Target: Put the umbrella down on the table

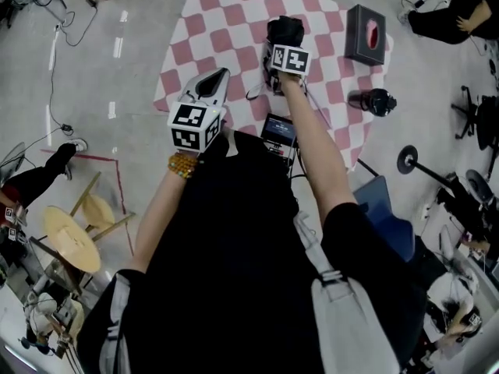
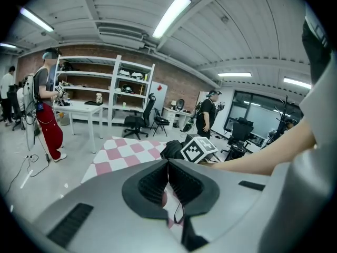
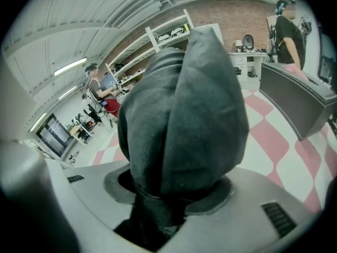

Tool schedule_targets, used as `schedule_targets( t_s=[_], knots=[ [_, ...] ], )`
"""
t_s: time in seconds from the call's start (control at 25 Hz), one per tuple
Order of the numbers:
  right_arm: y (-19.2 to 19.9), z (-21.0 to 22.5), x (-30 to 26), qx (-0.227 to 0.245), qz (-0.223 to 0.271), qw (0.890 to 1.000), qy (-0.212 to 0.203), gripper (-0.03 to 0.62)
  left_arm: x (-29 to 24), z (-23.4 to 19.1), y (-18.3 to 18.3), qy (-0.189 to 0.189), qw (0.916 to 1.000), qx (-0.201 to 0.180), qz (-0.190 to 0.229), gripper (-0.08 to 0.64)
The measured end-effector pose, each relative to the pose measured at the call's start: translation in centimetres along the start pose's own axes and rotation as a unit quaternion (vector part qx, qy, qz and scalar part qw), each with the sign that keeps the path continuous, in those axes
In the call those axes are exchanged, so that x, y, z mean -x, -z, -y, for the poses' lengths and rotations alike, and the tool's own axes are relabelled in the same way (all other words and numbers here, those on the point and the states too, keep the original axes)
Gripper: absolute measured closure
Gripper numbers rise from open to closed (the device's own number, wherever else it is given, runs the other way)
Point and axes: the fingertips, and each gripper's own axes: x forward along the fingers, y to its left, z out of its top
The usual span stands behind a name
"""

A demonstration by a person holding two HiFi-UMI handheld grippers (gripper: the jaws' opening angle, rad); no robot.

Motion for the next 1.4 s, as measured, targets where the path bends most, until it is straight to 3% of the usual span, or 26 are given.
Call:
schedule_targets(
  t_s=[0.8,1.4],
  knots=[
    [1.5,-0.4,-2.3,0.038,-0.065,0.997,0.017,0.354,0.9,-3.2,-1.3,-0.012,0.9998,0.015,-0.001,0.546],
    [1.2,-0.2,-2.4,0.013,-0.080,0.997,-0.005,0.341,1.0,-3.6,-1.1,-0.006,0.9999,0.013,0.005,0.546]
  ],
)
